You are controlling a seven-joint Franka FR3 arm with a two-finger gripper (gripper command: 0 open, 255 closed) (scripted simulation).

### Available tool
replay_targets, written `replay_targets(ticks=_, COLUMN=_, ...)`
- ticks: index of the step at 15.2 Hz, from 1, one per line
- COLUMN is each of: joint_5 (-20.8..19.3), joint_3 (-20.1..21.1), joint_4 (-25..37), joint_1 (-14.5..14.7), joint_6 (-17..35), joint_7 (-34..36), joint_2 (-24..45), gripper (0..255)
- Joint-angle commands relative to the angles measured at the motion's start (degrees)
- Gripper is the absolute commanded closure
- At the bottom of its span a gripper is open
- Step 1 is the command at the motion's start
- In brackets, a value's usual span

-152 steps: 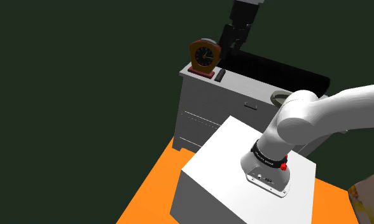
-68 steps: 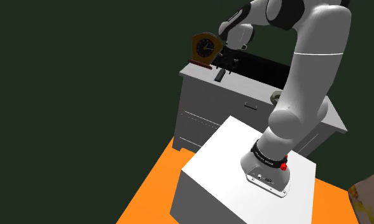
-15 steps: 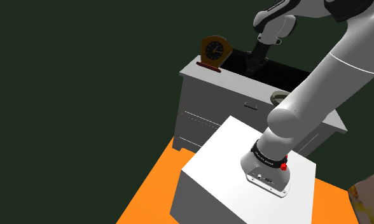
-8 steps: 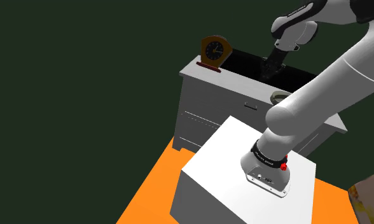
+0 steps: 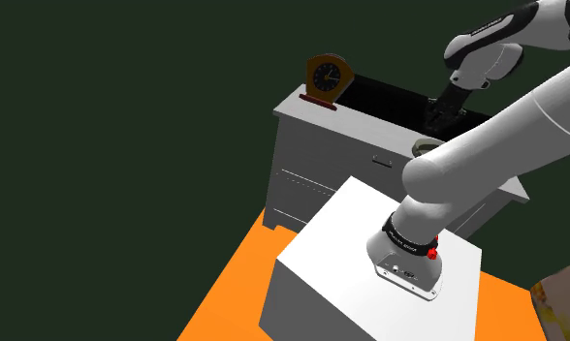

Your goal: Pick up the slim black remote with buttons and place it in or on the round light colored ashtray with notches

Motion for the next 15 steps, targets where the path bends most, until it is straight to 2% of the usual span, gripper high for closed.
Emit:
replay_targets(ticks=1, joint_5=-1.1, joint_3=-1.4, joint_4=-0.2, joint_1=-1.4, joint_6=-0.3, joint_7=-2.1, joint_2=-0.9, gripper=255)
replay_targets(ticks=4, joint_5=-2.7, joint_3=-4.5, joint_4=0.0, joint_1=-3.6, joint_6=-0.7, joint_7=-6.4, joint_2=-1.8, gripper=255)
replay_targets(ticks=15, joint_5=0.7, joint_3=-9.4, joint_4=-4.3, joint_1=-0.8, joint_6=9.3, joint_7=-9.7, joint_2=4.9, gripper=255)
